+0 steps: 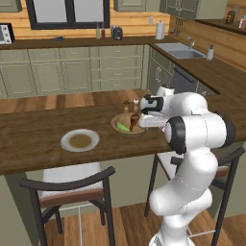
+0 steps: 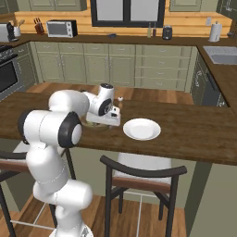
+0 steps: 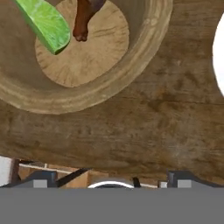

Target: Pick the chicken drumstick and lemon wedge from their plates and place them in the bowl. Then put the bowl in the fridge.

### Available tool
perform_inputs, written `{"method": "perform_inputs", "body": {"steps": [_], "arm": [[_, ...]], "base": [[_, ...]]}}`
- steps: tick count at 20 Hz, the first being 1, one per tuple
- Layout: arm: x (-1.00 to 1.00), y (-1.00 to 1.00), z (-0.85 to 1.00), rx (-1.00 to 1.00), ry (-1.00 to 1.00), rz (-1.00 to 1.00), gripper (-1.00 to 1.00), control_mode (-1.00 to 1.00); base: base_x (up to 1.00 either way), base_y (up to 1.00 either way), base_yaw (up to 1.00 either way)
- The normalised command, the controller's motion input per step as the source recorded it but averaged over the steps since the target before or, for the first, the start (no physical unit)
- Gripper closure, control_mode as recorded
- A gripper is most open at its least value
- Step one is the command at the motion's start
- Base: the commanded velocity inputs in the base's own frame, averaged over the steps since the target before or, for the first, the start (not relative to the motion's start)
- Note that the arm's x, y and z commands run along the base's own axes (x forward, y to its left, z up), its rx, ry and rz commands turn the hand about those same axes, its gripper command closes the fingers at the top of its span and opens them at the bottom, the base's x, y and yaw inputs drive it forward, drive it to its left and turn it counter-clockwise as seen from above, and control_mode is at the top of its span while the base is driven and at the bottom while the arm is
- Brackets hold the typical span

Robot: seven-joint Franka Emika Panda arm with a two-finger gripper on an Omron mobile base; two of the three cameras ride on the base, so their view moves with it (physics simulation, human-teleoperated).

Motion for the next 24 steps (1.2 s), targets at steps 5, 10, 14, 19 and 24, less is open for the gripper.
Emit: {"method": "perform_inputs", "body": {"steps": [5,10,14,19,24], "arm": [[0.46,0.00,0.00,0.01,-0.03,-0.39,-1.00,-1.00],[0.56,0.09,-0.21,0.08,-0.02,-0.37,-1.00,-1.00],[0.27,0.00,-0.28,0.13,-0.02,-0.31,-1.00,-1.00],[0.22,0.00,-0.32,0.09,-0.01,-0.25,-1.00,-1.00],[0.06,0.14,-0.35,0.06,0.00,-0.17,-1.00,-1.00]], "base": [[0.00,0.00,0.00],[0.00,0.00,0.00],[0.00,0.00,0.00],[0.00,0.00,0.00],[0.00,0.00,0.00]]}}
